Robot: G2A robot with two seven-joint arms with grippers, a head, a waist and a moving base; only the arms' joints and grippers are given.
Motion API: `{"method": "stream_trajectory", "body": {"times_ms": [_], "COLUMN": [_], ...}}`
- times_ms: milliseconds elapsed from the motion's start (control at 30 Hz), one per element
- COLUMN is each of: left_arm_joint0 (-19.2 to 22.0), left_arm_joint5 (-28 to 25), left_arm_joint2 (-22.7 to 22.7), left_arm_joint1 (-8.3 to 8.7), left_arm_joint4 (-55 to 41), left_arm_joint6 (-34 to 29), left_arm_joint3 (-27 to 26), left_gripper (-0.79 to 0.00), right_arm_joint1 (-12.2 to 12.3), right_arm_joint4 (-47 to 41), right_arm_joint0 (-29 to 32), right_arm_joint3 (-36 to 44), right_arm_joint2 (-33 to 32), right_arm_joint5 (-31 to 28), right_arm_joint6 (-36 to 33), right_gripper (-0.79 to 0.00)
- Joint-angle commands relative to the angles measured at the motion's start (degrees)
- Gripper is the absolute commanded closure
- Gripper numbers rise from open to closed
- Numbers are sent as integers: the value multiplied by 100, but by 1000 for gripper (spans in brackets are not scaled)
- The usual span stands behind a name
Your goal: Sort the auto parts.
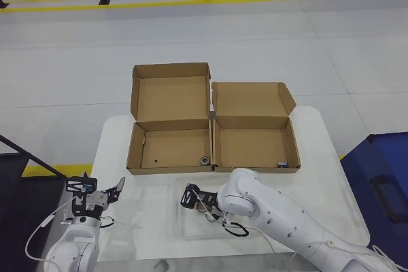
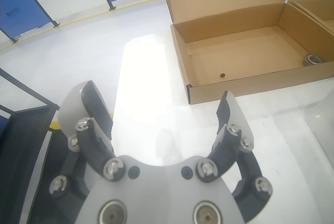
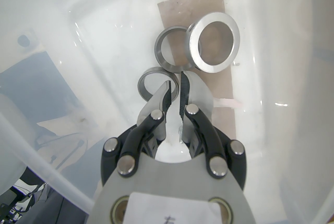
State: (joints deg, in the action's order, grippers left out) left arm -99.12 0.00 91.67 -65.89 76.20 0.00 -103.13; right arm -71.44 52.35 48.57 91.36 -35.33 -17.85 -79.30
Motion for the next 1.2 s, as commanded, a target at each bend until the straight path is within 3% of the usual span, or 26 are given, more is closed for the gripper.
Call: {"method": "stream_trajectory", "body": {"times_ms": [0, 567, 667, 733, 1000, 1167], "left_arm_joint0": [0, 0, 0, 0, 0, 0], "left_arm_joint5": [0, 0, 0, 0, 0, 0], "left_arm_joint2": [0, 0, 0, 0, 0, 0], "left_arm_joint1": [0, 0, 0, 0, 0, 0], "left_arm_joint4": [0, 0, 0, 0, 0, 0], "left_arm_joint6": [0, 0, 0, 0, 0, 0], "left_arm_joint3": [0, 0, 0, 0, 0, 0], "left_gripper": [-785, -785, -785, -785, -785, -785], "right_arm_joint1": [-2, -100, -126, -136, -159, -79], "right_arm_joint4": [22, 233, 308, 375, 499, 29], "right_arm_joint0": [7, -66, -78, -88, -82, 1], "right_arm_joint3": [8, -204, -228, -236, -294, -104], "right_arm_joint2": [5, 249, 305, 334, 306, -66], "right_arm_joint5": [23, 75, 108, 109, 220, 167], "right_arm_joint6": [5, -75, -66, -84, -35, -145], "right_gripper": [-80, -175, -148, 0, 0, 0]}}
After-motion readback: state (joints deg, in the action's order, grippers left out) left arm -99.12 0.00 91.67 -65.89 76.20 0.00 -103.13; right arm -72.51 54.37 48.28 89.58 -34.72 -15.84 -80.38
